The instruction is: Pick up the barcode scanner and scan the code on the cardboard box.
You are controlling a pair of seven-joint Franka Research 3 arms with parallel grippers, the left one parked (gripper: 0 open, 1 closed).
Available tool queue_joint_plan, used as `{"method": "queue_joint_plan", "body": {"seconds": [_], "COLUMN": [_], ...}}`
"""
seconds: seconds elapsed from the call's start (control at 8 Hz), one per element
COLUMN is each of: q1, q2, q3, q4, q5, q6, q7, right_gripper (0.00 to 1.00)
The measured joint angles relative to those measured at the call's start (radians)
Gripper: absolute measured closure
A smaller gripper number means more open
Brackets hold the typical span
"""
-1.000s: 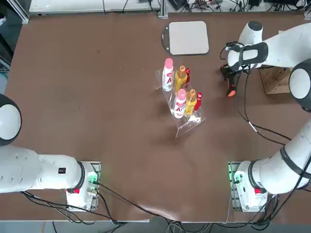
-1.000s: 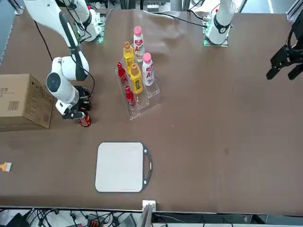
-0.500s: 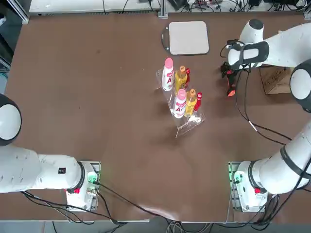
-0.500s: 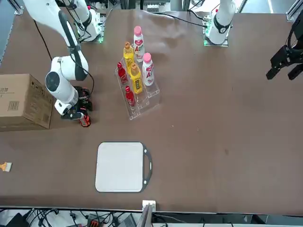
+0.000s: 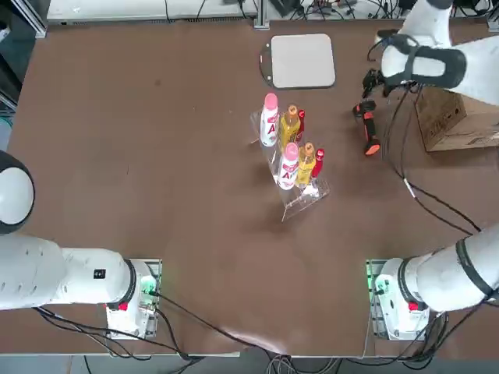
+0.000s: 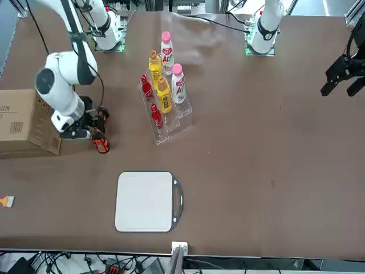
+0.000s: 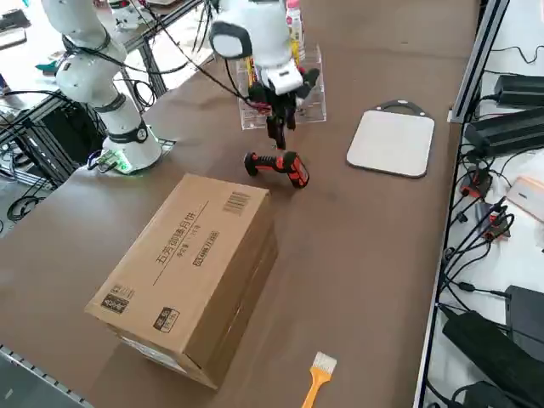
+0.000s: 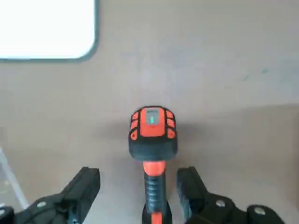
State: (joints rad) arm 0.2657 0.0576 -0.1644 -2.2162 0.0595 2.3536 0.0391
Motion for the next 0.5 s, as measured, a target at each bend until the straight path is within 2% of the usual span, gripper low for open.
{"method": "queue_joint_plan", "body": {"seconds": [0.25, 0.5], "q1": [-0.018, -0.056], "q2": [-0.116, -0.18], "q3": [-0.021, -0.03], "q4": [0.062, 0.204], "q5": [0.0, 0.0], "q6": [-0.172, -0.413], "q7": [0.006, 0.01], "right_gripper": [0.0, 0.0]}}
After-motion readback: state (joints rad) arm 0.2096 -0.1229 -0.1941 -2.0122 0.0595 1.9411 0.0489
